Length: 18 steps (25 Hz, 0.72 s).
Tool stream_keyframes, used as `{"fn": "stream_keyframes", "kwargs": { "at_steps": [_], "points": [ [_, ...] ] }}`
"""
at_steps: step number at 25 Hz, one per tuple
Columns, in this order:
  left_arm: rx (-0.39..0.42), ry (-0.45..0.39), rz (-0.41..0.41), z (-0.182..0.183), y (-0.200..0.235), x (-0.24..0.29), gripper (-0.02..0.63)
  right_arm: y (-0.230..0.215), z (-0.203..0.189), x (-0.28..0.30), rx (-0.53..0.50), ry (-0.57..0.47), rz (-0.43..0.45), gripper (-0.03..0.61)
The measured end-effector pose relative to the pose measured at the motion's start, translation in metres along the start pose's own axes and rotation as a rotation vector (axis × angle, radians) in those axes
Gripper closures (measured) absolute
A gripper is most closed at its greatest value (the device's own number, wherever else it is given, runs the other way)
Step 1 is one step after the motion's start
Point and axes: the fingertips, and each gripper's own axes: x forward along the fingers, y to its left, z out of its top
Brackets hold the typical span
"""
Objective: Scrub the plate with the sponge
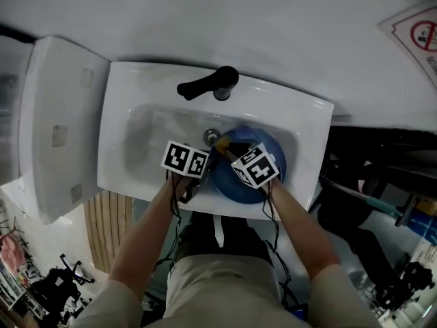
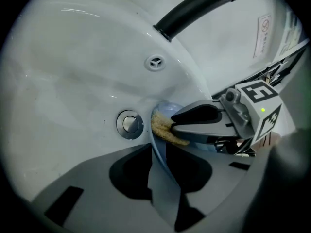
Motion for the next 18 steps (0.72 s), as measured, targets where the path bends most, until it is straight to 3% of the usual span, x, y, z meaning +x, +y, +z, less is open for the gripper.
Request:
{"fn": "stream_keyframes", "kwargs": {
  "at_steps": [5,8,12,18],
  "points": [
    [-0.012,-0.023,0.05,0.007,0.007,-0.004,0.541,-0.012,-0.002,0.01,-0.063,0.032,-0.04,0.517],
    [-0.065,-0.05,0.039,0.008,0.011,-0.008,0.554,-0.027,-0.005,0.01,-0.094,0.074,-0.109,0.518],
    [-0.137,-0.092,0.055,0.009,0.022,-0.015,0.574,-0.051,-0.019,0.001,-0.128,0.156,-0.199,0.522],
    [-0.167,-0.141,0.097,0.02,0.031,-0.026,0.588,-0.06,-0.055,-0.029,-0.132,0.341,-0.201,0.523]
  ]
}}
